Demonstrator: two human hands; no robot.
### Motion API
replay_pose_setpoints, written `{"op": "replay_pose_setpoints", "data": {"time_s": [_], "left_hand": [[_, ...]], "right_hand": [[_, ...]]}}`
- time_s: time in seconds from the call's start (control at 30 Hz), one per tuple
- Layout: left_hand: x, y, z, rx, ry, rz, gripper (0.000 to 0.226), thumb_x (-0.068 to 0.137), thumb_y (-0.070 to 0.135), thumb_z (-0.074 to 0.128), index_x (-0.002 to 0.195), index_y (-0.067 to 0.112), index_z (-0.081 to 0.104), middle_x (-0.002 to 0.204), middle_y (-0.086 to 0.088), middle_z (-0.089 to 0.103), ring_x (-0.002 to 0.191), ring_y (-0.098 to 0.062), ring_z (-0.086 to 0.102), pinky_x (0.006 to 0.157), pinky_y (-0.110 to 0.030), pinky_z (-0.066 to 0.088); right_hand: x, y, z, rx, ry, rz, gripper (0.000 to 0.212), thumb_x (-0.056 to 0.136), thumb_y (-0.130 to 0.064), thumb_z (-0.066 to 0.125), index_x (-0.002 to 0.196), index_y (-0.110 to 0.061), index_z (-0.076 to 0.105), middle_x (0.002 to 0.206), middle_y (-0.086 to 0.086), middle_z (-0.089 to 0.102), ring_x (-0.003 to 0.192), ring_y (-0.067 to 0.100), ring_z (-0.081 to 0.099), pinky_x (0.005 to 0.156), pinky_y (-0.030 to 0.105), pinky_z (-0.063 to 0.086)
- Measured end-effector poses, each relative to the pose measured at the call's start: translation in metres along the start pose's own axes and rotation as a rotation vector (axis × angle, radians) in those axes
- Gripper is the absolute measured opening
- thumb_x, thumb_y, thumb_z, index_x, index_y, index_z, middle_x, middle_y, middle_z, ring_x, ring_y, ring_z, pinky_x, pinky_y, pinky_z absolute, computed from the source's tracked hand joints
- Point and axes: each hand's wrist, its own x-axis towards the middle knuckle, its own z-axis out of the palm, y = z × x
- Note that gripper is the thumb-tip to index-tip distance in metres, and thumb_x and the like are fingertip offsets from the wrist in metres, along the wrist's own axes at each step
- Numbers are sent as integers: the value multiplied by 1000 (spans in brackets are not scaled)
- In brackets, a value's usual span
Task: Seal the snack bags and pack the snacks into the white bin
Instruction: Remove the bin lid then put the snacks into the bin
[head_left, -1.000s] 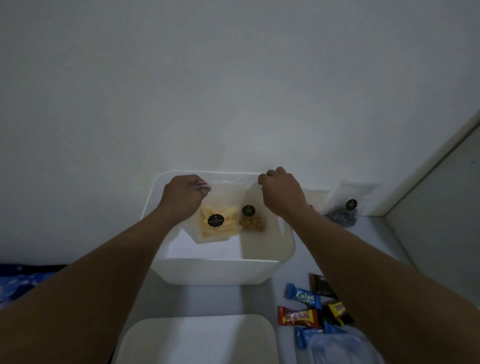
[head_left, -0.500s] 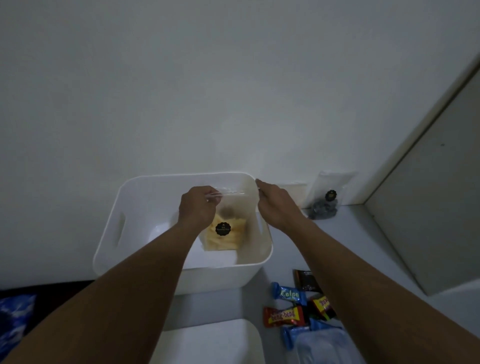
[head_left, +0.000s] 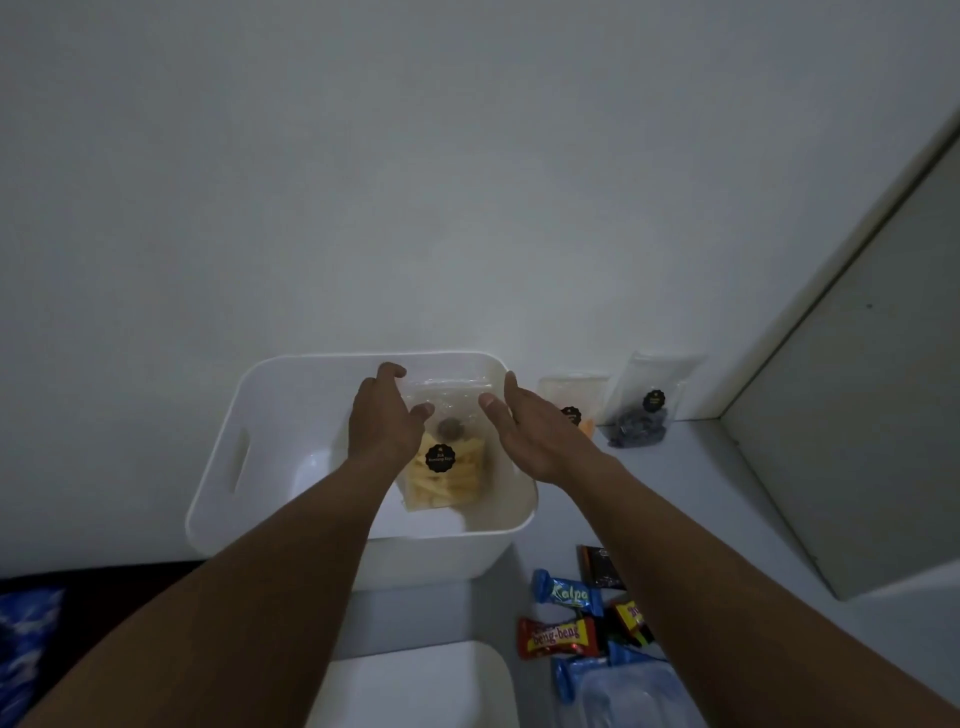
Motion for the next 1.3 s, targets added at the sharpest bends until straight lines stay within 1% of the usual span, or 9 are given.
{"op": "replay_pose_setpoints", "data": {"time_s": [0.17,0.43,0.57,0.67,0.77,0.87,0.97,1.17,1.3], "left_hand": [[-12,24,-9,129,23,74,49,94,33,61,138,18,47,138,-11,51,127,-32,47,100,-43,43],[-37,120,17,218,-19,381,46,96,38,54,137,18,49,139,-9,52,129,-30,44,102,-45,43],[-48,158,58,289,-54,464,45,95,34,55,137,19,49,137,-7,53,127,-28,45,100,-41,42],[-49,170,96,321,-82,436,43,93,29,58,134,18,50,133,-8,54,123,-28,46,95,-39,43],[-45,168,132,323,-75,329,41,92,22,60,131,16,50,129,-11,52,119,-29,46,90,-39,45],[-36,161,161,305,-3,204,41,90,16,61,129,15,48,129,-13,46,116,-32,47,87,-41,47],[-26,153,181,327,56,131,42,89,13,63,128,15,46,127,-15,45,113,-34,47,84,-42,47],[-18,143,200,567,140,137,36,84,16,69,116,15,54,115,-13,57,103,-35,52,80,-44,44],[-16,146,200,746,134,193,23,83,16,68,106,15,64,108,-11,60,101,-35,53,79,-44,42]], "right_hand": [[-12,7,-20,-37,29,-16,72,103,-56,21,158,-12,10,163,9,21,150,24,20,118,39,19],[-26,65,-84,-163,115,22,66,104,-49,31,156,-10,19,159,15,28,145,30,29,114,42,28],[-22,112,-109,-242,182,63,61,101,-39,45,152,-11,26,154,15,31,142,32,32,109,45,36],[-15,148,-122,-334,253,71,60,92,-26,58,145,-11,36,141,16,41,127,35,43,98,43,44],[-5,179,-129,-436,317,47,66,85,-24,67,143,-10,39,143,16,40,128,35,42,99,43,41],[10,206,-129,-511,379,-4,65,85,-10,62,145,-10,38,149,15,36,136,34,34,105,42,35],[24,226,-127,-531,430,-48,65,81,-1,60,142,-11,42,145,13,42,133,33,36,103,42,35],[46,246,-122,-502,544,-112,52,83,-5,63,132,-16,52,123,12,55,115,34,48,94,43,39],[51,250,-123,-536,576,-171,26,91,-12,61,117,-13,62,111,13,57,105,35,51,85,43,39]]}}
